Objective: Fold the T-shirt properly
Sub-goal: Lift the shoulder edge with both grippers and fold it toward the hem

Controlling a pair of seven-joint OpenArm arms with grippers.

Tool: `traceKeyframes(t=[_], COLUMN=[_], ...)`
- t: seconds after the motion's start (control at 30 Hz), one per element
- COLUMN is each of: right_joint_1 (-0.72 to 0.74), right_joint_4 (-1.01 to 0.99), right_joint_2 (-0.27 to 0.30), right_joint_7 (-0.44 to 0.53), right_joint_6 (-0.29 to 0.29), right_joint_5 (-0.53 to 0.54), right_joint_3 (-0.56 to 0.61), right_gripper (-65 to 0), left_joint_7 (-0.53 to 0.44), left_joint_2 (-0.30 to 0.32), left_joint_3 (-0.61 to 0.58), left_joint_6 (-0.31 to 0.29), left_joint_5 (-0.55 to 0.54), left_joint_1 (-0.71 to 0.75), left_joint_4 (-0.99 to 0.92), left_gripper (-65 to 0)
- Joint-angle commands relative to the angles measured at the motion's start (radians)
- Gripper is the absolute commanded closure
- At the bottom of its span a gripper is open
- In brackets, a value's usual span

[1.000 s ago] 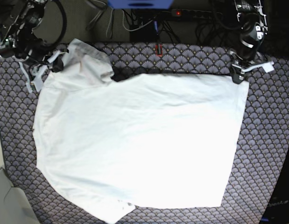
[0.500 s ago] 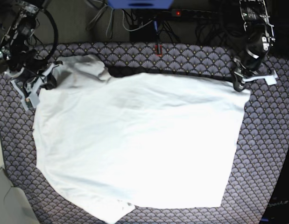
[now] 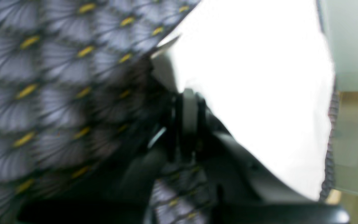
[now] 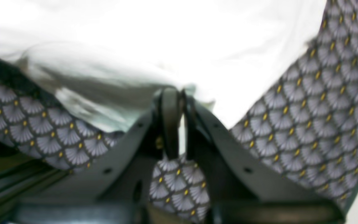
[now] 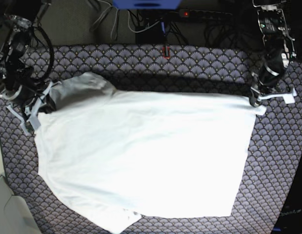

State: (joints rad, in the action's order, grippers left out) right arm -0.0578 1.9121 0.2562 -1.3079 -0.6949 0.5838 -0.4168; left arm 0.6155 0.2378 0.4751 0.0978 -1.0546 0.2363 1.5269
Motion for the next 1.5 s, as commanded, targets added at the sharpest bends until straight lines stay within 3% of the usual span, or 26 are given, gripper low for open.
traceKeyframes(t=[0.0,0.27,0.6,0.87,1.13,1.47], right_joint_1=[0.017,0.083,0.177,0.283,0.405,0.527], right_joint_4=[0.014,0.013,-0.009,-0.219,-0.345,-0.518], right_joint_2=[0.016,0.038,0.076,0.124,0.151,0.163], right_joint_7=[0.017,0.011,0.017,0.074,0.095,0.204], right_joint_6=[-0.003,-0.003,-0.003,-0.003,-0.003,-0.003], right_joint_5=[0.012,0.011,0.011,0.011,0.011,0.011], right_joint_3=[0.003,0.042,0.120,0.164,0.250,0.390], right_gripper=[-2.2,-2.2,-2.2,-2.2,-2.2,-2.2], left_joint_7=[0.005,0.149,0.174,0.174,0.172,0.163], left_joint_2=[0.018,-0.018,-0.007,-0.012,-0.008,-0.008], left_joint_3=[0.004,0.004,0.003,-0.062,-0.082,-0.082], left_joint_6=[-0.007,-0.011,-0.008,-0.010,-0.014,-0.016], left_joint_5=[0.009,0.238,0.257,0.363,0.449,0.486], left_joint_1=[-0.012,-0.137,-0.222,-0.283,-0.401,-0.536], left_joint_4=[0.016,0.016,0.013,0.008,-0.128,-0.279], left_gripper=[-0.3,-0.4,-0.4,-0.4,-0.4,-0.4])
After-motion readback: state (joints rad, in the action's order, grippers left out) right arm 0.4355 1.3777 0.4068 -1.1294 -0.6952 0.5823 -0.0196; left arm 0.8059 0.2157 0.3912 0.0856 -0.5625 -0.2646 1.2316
